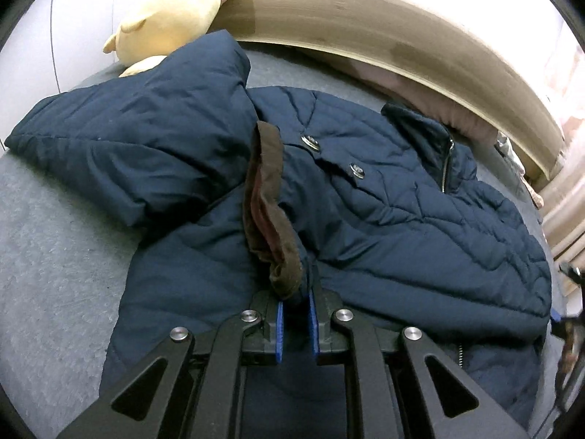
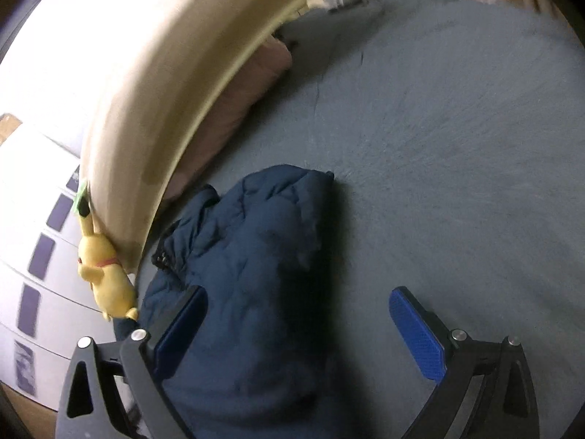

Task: Fold large clothes

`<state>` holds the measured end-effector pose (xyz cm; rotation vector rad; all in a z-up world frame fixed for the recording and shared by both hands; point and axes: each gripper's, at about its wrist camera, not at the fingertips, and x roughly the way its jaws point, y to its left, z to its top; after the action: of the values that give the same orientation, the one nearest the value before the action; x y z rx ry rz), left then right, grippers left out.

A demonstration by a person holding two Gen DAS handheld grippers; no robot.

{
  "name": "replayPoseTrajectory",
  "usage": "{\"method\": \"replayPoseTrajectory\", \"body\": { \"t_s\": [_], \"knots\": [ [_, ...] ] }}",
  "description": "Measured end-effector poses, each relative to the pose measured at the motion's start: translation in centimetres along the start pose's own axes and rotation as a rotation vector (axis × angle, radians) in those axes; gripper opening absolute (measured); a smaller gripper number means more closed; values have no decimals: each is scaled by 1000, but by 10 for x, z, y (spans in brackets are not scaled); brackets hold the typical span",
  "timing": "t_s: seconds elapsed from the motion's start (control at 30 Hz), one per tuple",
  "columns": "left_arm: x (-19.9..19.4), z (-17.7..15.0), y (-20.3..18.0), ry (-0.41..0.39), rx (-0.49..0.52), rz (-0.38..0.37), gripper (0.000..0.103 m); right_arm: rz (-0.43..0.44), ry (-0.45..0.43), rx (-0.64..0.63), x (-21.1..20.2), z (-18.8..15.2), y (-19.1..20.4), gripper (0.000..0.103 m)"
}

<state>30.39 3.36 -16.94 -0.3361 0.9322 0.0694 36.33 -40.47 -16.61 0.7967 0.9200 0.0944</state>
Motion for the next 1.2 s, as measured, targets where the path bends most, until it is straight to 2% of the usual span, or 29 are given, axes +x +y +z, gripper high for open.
{"method": "replayPoseTrajectory", "body": {
  "t_s": [0.03, 0.1, 0.17, 0.23, 0.3, 0.33, 0.4, 0.43, 0.53, 0.6, 0.67, 0.8, 0.83, 0.87, 0.9, 0.97, 1.07, 1.1, 1.13, 1.2],
  "knots": [
    [2, -1, 0, -2, 4, -4, 12, 9, 11, 10, 6, 4, 0, 101],
    [1, 2, 5, 0, -1, -13, 12, 37, 75, 10, 24, 9, 1, 93],
    [2, 1, 6, -2, -1, -24, 12, -6, 106, -44, 34, 12, 11, 22],
    [2, 0, 7, -6, 8, -31, 12, -35, 83, -118, 27, 13, 31, 20],
    [0, -2, 10, -15, 13, -36, 14, -77, 52, -178, 23, 10, 41, 19],
    [0, -3, 10, -20, 17, -38, 15, -120, 64, -182, 31, 9, 37, 20],
    [-1, -4, 10, -23, 21, -36, 15, -144, 88, -150, 44, 8, 22, 25],
    [-1, -4, 10, -22, 22, -33, 15, -136, 68, -152, 41, 5, 22, 32],
    [-1, -4, 10, -22, 23, -33, 15, -121, 31, -134, 21, 2, 25, 87],
    [-1, -3, 10, -22, 24, -31, 15, -63, -7, -118, -3, -1, 27, 87],
    [0, -3, 10, -23, 26, -29, 15, -18, 16, -118, -19, -10, 27, 87],
    [-1, -4, 9, -28, 30, -24, 15, -21, 87, -150, -25, -34, 18, 86],
    [-1, -4, 9, -28, 31, -23, 15, -33, 107, -163, -21, -41, 16, 82],
    [-1, -4, 9, -27, 30, -24, 16, -44, 125, -177, -16, -46, 15, 48],
    [-1, -3, 8, -27, 30, -25, 16, -74, 156, -206, -9, -51, 15, 33],
    [-1, -4, 8, -29, 33, -24, 17, -127, 160, -264, 0, -59, 15, 30],
    [0, -4, 6, -34, 45, -15, 17, -149, 151, -250, 7, -61, 11, 31],
    [0, -4, 6, -33, 45, -14, 17, -184, 143, -289, 7, -63, 18, 31],
    [0, -4, 6, -33, 45, -13, 17, -201, 137, -310, 5, -63, 24, 35],
    [0, -4, 6, -34, 45, -14, 17, -242, 110, -302, -6, -59, 30, 62]
  ]
}}
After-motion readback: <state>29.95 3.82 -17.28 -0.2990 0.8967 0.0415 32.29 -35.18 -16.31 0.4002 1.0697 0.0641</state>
